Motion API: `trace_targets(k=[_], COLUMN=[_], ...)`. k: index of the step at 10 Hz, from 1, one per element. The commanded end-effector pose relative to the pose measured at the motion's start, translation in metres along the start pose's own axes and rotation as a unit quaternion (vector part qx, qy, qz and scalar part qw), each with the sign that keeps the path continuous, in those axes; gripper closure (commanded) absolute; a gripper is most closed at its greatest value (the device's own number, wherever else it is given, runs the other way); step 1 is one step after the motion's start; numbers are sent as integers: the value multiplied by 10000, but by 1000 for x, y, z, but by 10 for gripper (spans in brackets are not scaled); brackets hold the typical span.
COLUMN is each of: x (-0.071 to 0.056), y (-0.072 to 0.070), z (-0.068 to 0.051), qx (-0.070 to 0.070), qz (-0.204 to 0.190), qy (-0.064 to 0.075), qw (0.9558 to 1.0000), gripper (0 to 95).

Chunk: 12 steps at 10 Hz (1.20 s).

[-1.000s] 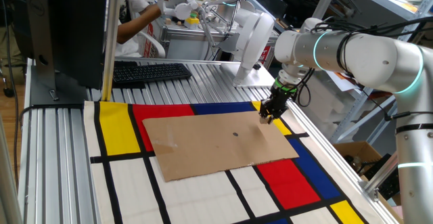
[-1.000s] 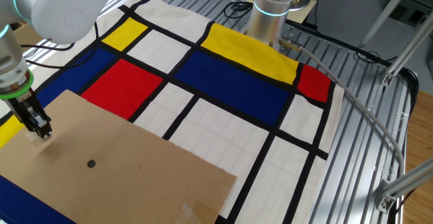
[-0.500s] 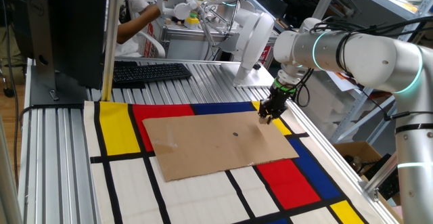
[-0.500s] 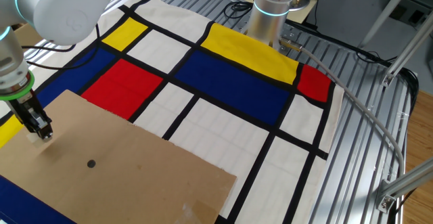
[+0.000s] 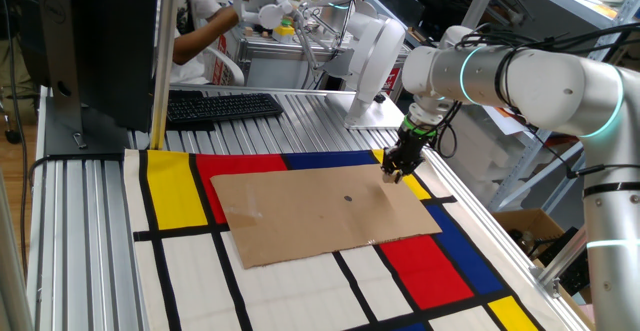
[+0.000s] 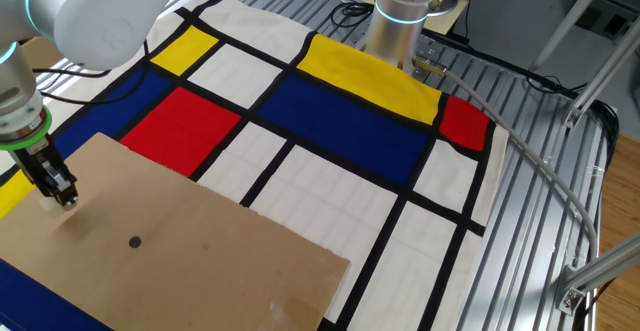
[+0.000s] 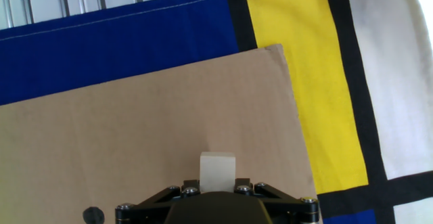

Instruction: Grab the block and place it at the designated location

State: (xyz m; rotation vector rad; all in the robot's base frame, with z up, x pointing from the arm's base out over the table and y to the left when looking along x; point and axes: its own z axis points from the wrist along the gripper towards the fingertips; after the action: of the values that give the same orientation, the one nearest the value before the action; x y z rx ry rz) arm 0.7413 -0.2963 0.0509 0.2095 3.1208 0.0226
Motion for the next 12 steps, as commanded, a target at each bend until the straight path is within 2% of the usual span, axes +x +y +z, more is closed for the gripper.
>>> trace_targets(k=[1, 8, 9, 10, 12], x=[-2, -2, -2, -2, -2], y=[0, 0, 0, 0, 0], z=[1, 1, 1, 1, 1], qx=[2, 36, 162, 168, 88], qz=[-78, -575, -670, -729, -990], qy=[22, 14, 23, 17, 42], qw=[10000, 9983, 9976, 9972, 9950], gripper=[950, 950, 950, 950, 950])
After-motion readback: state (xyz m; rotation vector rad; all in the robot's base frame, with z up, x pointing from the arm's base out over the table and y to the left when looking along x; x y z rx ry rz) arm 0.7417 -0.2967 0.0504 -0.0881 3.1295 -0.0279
